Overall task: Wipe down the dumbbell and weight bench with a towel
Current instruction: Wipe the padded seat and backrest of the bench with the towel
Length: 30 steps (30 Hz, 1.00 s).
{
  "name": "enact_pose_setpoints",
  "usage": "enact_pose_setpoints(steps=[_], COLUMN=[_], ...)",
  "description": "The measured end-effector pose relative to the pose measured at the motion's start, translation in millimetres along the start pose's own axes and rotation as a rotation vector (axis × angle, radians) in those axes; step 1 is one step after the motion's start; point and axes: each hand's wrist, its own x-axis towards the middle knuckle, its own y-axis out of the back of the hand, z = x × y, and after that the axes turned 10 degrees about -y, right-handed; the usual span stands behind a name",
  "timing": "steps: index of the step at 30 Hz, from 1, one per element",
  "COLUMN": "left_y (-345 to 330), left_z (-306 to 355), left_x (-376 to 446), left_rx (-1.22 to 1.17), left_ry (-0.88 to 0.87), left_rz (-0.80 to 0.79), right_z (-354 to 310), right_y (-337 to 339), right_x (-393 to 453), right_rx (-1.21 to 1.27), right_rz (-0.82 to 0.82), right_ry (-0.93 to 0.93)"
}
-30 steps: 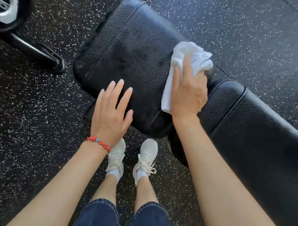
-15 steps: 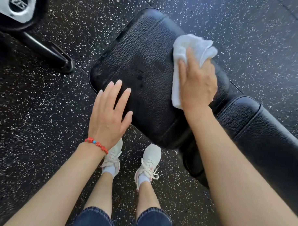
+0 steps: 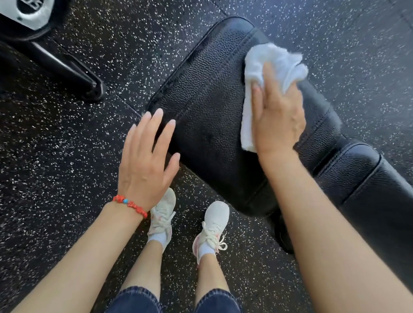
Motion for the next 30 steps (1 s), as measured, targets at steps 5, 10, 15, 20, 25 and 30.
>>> enact_pose_setpoints(steps=[5, 10, 15, 20, 25, 30], left_y=[5, 7, 8, 18, 21, 25], left_z=[-14, -21, -30, -43, -47, -38], left_x=[-3, -16, -30, -46, -45, -30], left_rx=[-0.03, -0.015, 0.001, 0.035, 0.068, 0.026], left_ry=[0.035, 0.047, 0.083, 0.087, 0.064, 0.08], left_rz=[0.019, 0.032, 0.026, -0.007, -0.004, 0.016], right_z=[-24, -40, -71, -69, -68, -86], right_y=[4, -1, -5, 3, -1, -5], right_x=[-58, -19, -30, -67, -12, -53], right_rx=[0.149, 0.082, 0.189, 0.227, 0.083, 0.041], right_rz=[-0.038, -0.019, -0.073, -0.132, -0.097, -0.053], right_ry=[0.47, 0.348, 0.187, 0.521, 0.515, 0.31])
